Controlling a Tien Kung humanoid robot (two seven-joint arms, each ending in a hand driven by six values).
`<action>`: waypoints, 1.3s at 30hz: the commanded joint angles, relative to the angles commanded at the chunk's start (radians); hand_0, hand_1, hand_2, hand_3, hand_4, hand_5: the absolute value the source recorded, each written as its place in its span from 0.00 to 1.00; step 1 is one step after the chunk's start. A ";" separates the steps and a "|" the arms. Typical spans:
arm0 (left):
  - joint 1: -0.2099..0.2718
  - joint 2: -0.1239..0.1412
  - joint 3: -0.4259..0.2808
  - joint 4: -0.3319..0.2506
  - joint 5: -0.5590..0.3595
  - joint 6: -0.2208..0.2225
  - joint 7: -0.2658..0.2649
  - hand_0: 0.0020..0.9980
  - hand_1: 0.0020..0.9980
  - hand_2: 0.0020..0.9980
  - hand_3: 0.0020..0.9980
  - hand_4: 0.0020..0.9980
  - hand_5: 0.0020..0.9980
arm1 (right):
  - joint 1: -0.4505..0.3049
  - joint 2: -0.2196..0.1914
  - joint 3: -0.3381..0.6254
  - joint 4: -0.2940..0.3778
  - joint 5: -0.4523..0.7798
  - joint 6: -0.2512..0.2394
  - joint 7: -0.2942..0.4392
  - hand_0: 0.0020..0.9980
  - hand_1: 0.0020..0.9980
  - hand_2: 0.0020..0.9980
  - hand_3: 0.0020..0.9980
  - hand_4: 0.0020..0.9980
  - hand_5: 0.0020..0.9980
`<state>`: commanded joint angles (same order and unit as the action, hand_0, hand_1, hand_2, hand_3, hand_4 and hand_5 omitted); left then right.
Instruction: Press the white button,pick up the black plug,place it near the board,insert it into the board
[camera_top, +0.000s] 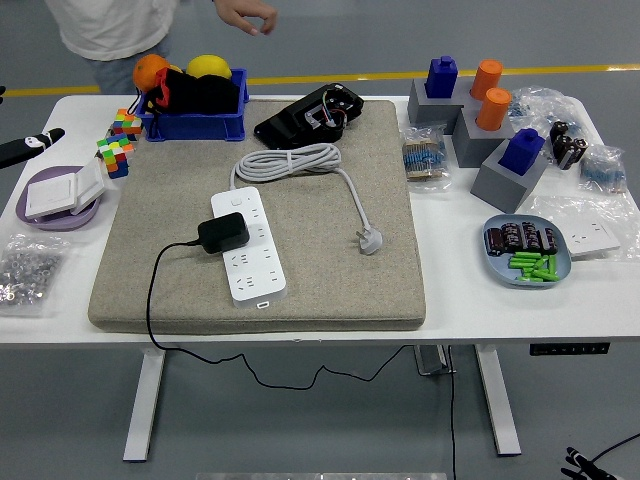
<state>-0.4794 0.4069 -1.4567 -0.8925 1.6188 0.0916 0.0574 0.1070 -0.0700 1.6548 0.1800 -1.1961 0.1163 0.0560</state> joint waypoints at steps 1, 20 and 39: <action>0.002 0.000 0.003 0.001 -0.003 -0.002 0.004 0.98 1.00 1.00 0.99 0.96 0.40 | 0.001 0.000 0.002 0.000 -0.001 0.000 0.000 0.78 0.66 0.64 0.62 0.71 0.46; -0.002 0.022 0.084 0.015 -0.065 -0.009 0.008 0.97 1.00 0.98 0.97 0.90 0.26 | 0.014 -0.017 -0.007 0.000 0.005 0.006 -0.002 0.78 0.66 0.64 0.62 0.71 0.46; -0.008 0.027 0.113 0.007 -0.072 -0.013 0.016 0.97 1.00 0.97 0.96 0.89 0.25 | 0.011 -0.019 0.002 0.000 0.007 -0.002 0.000 0.78 0.69 0.65 0.63 0.72 0.47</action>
<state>-0.4876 0.4339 -1.3439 -0.8853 1.5471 0.0785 0.0731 0.1179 -0.0895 1.6573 0.1800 -1.1895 0.1141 0.0564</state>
